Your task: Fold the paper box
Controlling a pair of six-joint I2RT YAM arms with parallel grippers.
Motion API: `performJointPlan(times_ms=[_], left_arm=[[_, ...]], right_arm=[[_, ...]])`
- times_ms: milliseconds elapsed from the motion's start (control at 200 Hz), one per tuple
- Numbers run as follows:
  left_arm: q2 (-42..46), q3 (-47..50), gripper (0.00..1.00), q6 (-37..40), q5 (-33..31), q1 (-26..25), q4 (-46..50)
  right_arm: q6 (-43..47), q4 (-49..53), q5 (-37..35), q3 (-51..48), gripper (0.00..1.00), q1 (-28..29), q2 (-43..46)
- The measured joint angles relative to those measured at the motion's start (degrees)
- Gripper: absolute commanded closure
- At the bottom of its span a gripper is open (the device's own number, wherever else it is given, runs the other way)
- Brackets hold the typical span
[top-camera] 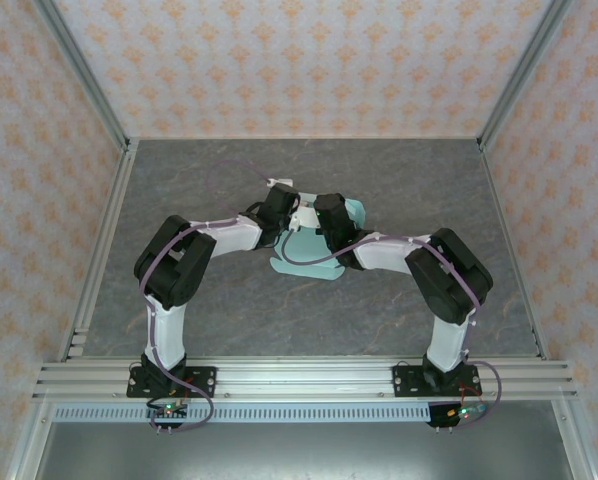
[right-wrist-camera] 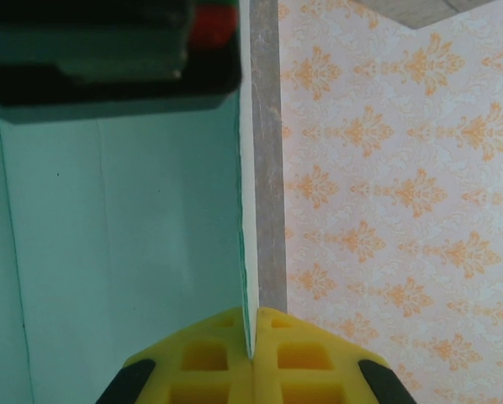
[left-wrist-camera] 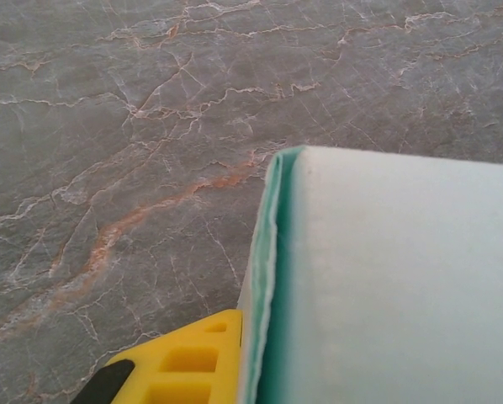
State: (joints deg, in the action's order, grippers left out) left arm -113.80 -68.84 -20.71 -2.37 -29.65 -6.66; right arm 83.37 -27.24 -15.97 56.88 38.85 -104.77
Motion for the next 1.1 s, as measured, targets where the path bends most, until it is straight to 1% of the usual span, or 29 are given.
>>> performJointPlan(times_ms=[165, 230, 300, 385, 490, 646, 791, 876, 906, 996, 1101], left_arm=[[0.00, 0.17, 1.00, 1.18, 1.70, 0.57, -0.42], [0.02, 0.37, 1.00, 1.57, 2.29, 0.83, -0.72], [0.02, 0.57, 1.00, 2.12, 2.71, 0.96, -1.20], [0.04, 0.96, 1.00, 2.67, 3.08, 1.20, -1.95], [0.07, 1.73, 1.00, 2.69, 3.17, 2.62, -3.45], [0.68, 3.10, 1.00, 3.04, 3.02, 4.70, -4.92], [1.64, 4.22, 1.00, 4.00, 2.95, 4.90, -4.70], [2.43, 4.79, 1.00, 4.33, 2.97, 4.90, -4.09], [2.97, 5.16, 1.00, 4.35, 2.97, 4.90, -3.76], [5.01, 6.56, 1.00, 4.70, 2.97, 4.92, -2.99], [7.72, 8.74, 1.00, 5.68, 2.97, 5.03, -2.75]], right_arm=[[-0.22, 0.20, -0.15, 0.13, 1.00, -0.02, 0.00], [-0.42, 0.20, -0.13, 0.15, 0.99, -0.02, 0.02], [-0.90, 0.35, -0.11, 0.22, 0.93, -0.02, 0.04], [-2.32, 0.90, 0.52, 0.22, 0.83, -0.04, 0.57], [-4.85, 2.58, 0.96, 0.22, 0.73, 0.00, 2.34], [-9.27, 5.68, 1.25, 0.22, 0.65, 0.00, 4.92], [-15.78, 8.74, 2.60, 0.13, 0.61, 0.00, 8.33], [-20.70, 10.95, 4.13, -0.55, 0.57, 0.00, 11.78], [-23.08, 12.09, 4.87, -0.66, 0.55, 0.00, 13.44], [-31.50, 16.33, 7.65, -0.68, 0.45, -0.33, 18.88], [-41.51, 22.10, 10.86, -0.66, 0.42, -1.97, 25.05]])
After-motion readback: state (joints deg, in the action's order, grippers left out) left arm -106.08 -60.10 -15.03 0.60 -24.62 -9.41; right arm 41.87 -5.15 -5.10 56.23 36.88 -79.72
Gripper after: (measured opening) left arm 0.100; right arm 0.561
